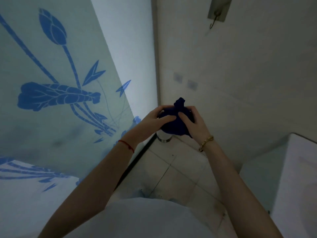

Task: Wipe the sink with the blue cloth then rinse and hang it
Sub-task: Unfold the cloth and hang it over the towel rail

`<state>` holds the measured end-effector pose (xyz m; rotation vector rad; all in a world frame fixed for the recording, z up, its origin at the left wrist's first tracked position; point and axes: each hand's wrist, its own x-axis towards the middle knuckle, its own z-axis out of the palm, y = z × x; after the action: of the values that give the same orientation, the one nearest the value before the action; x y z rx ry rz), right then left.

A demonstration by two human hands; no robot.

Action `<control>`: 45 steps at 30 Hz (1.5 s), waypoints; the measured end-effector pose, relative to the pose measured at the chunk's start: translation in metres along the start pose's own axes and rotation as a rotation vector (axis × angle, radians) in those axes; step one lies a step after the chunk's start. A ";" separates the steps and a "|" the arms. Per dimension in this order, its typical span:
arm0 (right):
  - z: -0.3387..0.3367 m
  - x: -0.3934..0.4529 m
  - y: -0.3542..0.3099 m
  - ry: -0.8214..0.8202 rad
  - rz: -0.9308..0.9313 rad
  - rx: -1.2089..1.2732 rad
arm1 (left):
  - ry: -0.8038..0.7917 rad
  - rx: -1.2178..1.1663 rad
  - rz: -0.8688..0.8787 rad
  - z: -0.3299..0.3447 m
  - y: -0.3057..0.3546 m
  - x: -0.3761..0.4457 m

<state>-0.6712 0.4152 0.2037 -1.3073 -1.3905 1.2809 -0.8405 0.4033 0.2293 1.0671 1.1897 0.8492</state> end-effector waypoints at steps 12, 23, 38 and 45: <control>-0.030 0.047 -0.060 0.370 -0.150 -0.281 | -0.211 0.181 0.174 -0.003 0.075 0.094; -0.040 0.076 -0.146 0.514 -0.300 -0.178 | -0.454 0.641 0.544 -0.038 0.173 0.138; -0.109 0.051 -0.230 0.441 -0.252 -0.417 | -0.386 0.389 0.759 -0.066 0.260 0.150; -0.119 0.048 -0.255 0.648 -0.530 -0.599 | -0.202 0.410 1.147 -0.053 0.286 0.141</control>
<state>-0.6001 0.4930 0.4687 -1.4142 -1.5207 0.0483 -0.8586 0.6302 0.4587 2.1875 0.4990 1.3229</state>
